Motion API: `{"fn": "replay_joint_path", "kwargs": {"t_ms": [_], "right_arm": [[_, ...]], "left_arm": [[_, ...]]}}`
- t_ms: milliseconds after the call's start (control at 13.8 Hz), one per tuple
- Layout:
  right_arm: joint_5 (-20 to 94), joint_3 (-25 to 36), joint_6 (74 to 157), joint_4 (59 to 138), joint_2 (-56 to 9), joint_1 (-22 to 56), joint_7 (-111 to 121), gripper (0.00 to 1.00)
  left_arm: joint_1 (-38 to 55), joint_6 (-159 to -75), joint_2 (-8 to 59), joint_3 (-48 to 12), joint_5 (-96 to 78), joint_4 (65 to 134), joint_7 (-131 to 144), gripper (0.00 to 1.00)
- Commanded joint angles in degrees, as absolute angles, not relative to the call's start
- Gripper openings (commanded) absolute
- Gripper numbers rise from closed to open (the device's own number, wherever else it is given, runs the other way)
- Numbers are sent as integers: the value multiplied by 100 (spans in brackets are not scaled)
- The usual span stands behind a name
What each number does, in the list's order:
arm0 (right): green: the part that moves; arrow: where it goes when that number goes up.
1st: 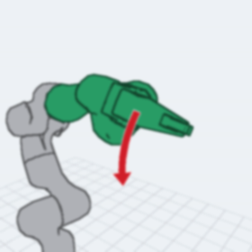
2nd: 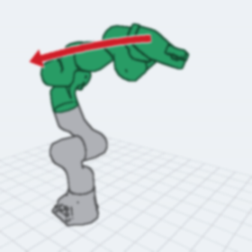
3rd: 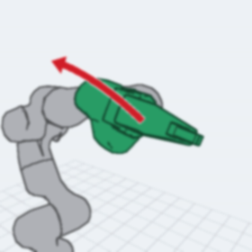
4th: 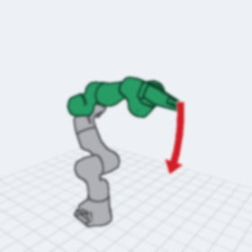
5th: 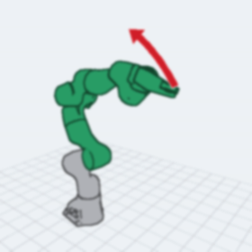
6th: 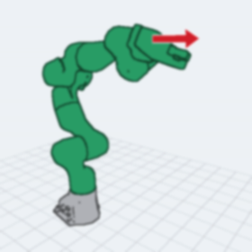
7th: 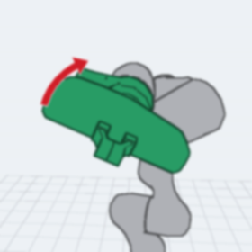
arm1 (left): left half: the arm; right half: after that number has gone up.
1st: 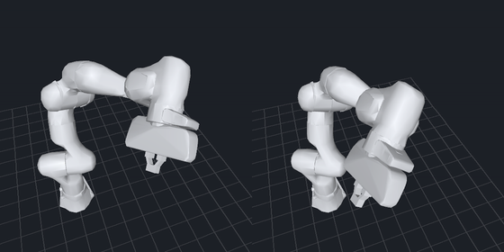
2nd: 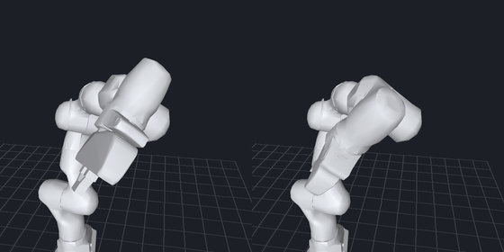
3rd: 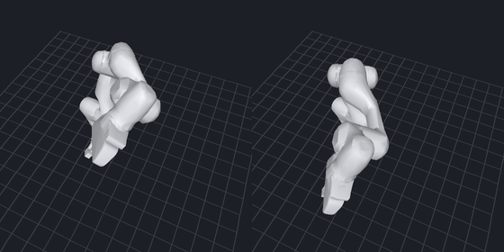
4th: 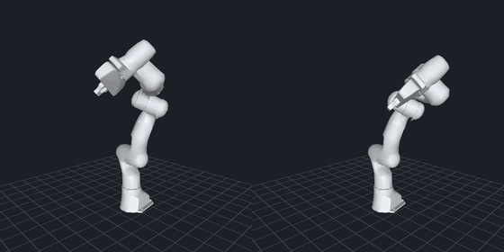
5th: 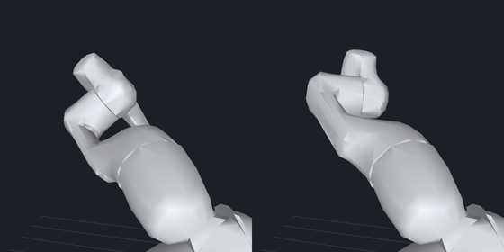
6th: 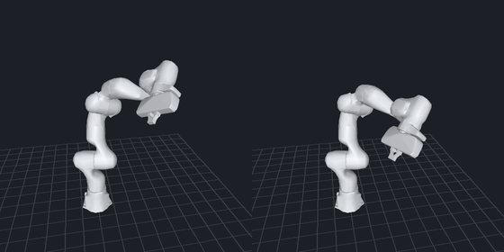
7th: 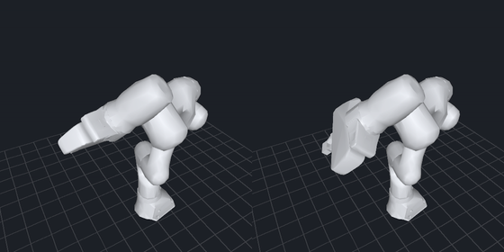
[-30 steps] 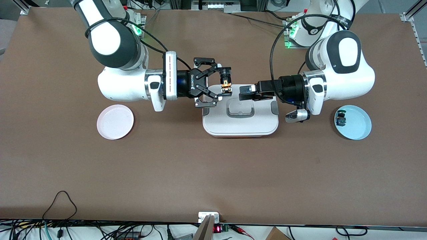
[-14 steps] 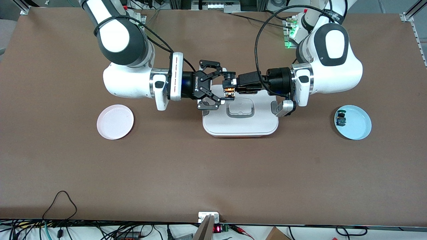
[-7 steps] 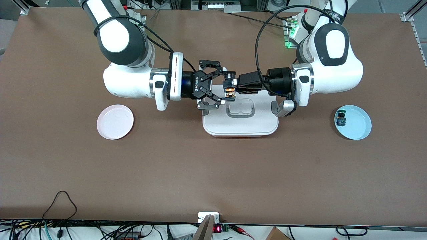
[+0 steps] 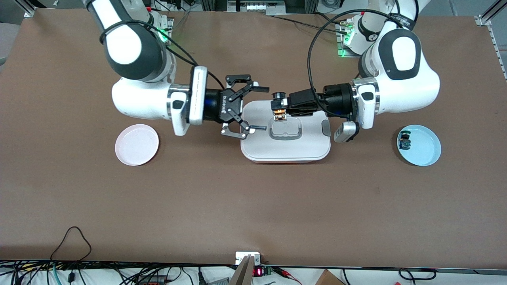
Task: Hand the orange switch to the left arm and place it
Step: 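Carry the switch toward the blue plate while the right gripper withdraws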
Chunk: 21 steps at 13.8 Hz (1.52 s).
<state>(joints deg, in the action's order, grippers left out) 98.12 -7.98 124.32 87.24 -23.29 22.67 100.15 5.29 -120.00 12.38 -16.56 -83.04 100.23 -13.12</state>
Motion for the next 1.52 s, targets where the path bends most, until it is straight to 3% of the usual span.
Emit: {"fn": "replay_joint_path", "kwargs": {"t_ms": [0, 361, 1012, 1446], "right_arm": [[9835, -748, 12357, 9359, -1838, 1996, 9984, 100], [9406, -89, 11788, 9756, -1687, 1846, 9277, 100], [6155, 272, 10944, 9747, -1600, 1644, 4003, 100], [3100, 457, 10110, 9528, -1512, 1635, 656, 100]], "left_arm": [[413, -11962, 1160, -1679, -6984, 9967, -1327, 9], [247, -11542, 1169, -1661, -4374, 9967, -1327, 9], [-421, -10205, 1204, -1652, -65, 9984, -4286, 6], [-1518, -10222, 1713, -1661, 1371, 10055, -7290, 8]]}}
